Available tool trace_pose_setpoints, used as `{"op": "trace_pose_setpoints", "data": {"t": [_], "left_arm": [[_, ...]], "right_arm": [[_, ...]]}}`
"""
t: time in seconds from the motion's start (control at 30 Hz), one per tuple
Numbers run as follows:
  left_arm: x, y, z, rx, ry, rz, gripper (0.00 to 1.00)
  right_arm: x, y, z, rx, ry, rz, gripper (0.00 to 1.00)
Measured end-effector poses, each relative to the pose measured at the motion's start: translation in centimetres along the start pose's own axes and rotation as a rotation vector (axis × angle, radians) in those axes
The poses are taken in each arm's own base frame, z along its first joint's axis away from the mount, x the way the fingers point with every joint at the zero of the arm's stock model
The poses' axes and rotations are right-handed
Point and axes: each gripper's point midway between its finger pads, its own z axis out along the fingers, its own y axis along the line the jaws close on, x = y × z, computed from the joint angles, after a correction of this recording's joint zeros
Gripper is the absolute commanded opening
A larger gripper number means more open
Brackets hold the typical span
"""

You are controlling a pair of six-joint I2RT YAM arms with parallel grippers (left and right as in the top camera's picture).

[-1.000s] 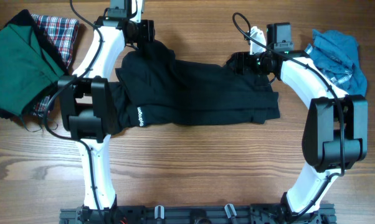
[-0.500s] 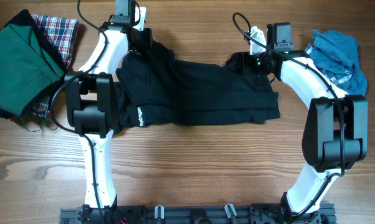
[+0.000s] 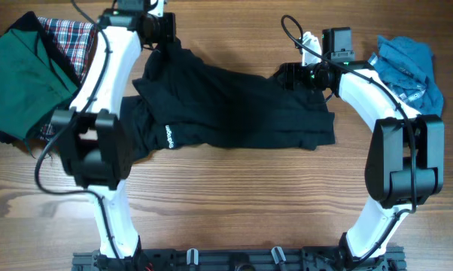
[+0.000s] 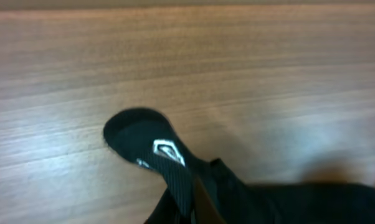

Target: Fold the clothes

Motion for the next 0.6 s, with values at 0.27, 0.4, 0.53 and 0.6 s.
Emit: {"op": "trace_pose_setpoints", "data": {"t": [0.27, 0.4, 0.53, 0.6], "left_arm": [[5.4, -4.0, -3.5, 0.023, 0.227, 0.039, 0.04], [9.4, -4.9, -4.6, 0.014, 0.391, 0.050, 0.04], [12.1, -3.7, -5.9, -0.052, 0.511, 0.014, 0.04], [12.9, -3.3, -6.5, -0.077, 0.552, 0.000, 0.04]], "right_arm": [[0.0, 0.1, 0.0, -0.004, 0.000, 0.000, 0.69], [0.0, 0.1, 0.0, -0.004, 0.000, 0.000, 0.69], [0.0, 0.1, 0.0, -0.007, 0.001, 0.000, 0.69], [0.0, 0.1, 0.0, -0.008, 0.001, 0.000, 0.70]]}}
